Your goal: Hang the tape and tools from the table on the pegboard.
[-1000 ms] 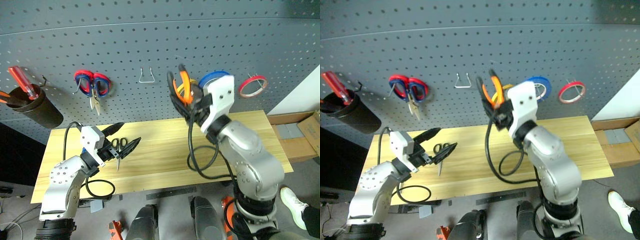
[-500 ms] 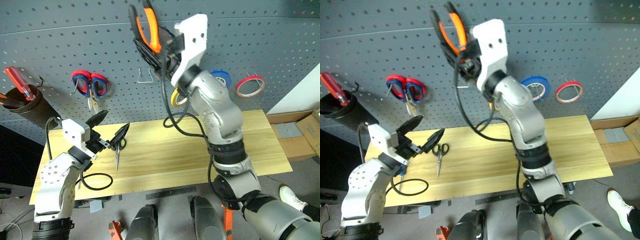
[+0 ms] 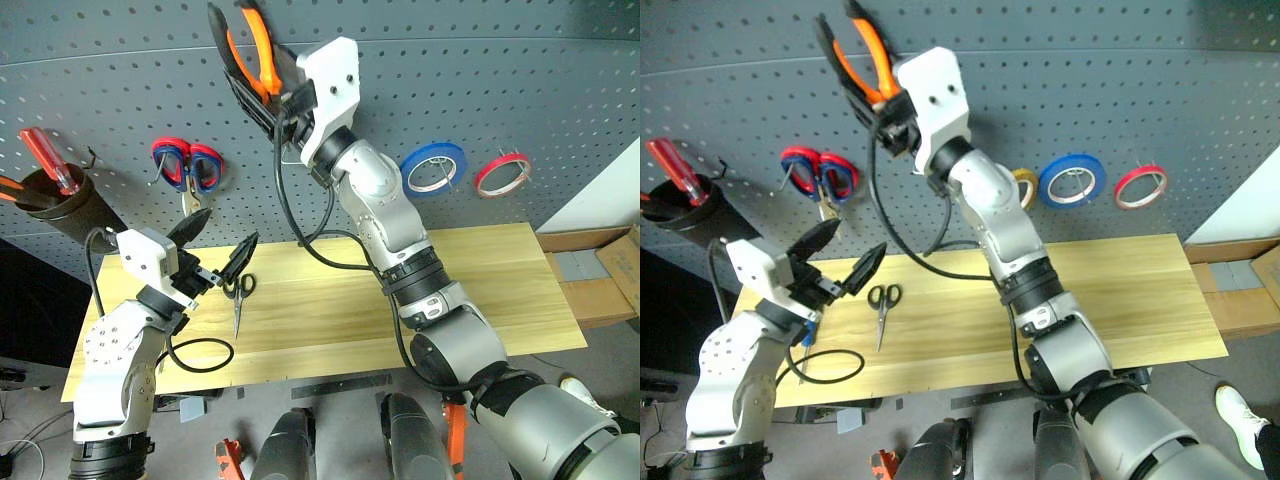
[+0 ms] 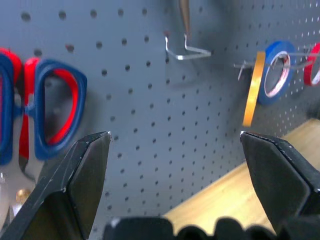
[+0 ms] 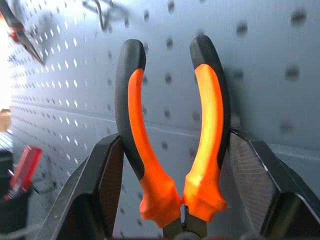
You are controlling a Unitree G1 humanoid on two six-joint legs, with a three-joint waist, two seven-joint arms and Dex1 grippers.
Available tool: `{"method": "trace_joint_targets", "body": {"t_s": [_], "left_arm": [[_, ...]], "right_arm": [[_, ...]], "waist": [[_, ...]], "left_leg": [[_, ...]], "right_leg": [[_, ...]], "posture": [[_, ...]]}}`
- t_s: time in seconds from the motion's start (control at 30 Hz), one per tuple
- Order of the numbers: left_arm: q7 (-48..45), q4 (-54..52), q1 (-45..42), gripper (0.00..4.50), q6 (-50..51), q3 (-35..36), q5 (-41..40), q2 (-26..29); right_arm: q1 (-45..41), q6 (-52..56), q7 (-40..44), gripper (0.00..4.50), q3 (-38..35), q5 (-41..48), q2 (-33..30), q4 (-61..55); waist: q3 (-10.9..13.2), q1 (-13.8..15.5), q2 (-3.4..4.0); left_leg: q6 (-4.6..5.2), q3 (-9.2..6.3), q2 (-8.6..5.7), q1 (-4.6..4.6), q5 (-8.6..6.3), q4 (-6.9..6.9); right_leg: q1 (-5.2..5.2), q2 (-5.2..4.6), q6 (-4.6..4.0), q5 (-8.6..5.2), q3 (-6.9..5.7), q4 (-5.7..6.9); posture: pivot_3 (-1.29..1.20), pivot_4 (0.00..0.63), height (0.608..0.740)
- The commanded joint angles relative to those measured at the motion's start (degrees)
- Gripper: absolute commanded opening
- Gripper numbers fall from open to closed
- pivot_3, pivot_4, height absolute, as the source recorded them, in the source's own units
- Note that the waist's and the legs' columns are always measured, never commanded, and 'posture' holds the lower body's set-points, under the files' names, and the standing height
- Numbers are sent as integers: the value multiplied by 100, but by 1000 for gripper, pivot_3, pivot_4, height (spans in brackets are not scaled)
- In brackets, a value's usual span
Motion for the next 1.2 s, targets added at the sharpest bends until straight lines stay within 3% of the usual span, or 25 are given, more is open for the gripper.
{"method": "trace_joint_targets", "body": {"t_s": [0.03,0.27,1.2], "left_arm": [[12,-307,-127,4438,128,-33,-209,-4],[-56,-312,-283,4438,247,-87,-259,61],[-54,-120,-414,4438,242,-115,-92,83]], "right_arm": [[-293,-645,-48,2682,9,-29,437,131],[-184,-1142,-149,2682,69,-273,327,608],[572,-1183,-654,2682,252,-680,257,1017]], "waist": [[0,-1,0],[-1,-9,-1],[-4,1,-5]], "left_leg": [[0,2,1,0,0,0],[-5,21,4,4,-1,4],[-35,13,9,9,17,11]], "right_leg": [[-1,0,0,0,1,1],[-22,-1,-2,1,1,40],[-27,12,-21,12,1,65]], "posture": [[74,203,740],[74,199,740],[74,205,740]]}}
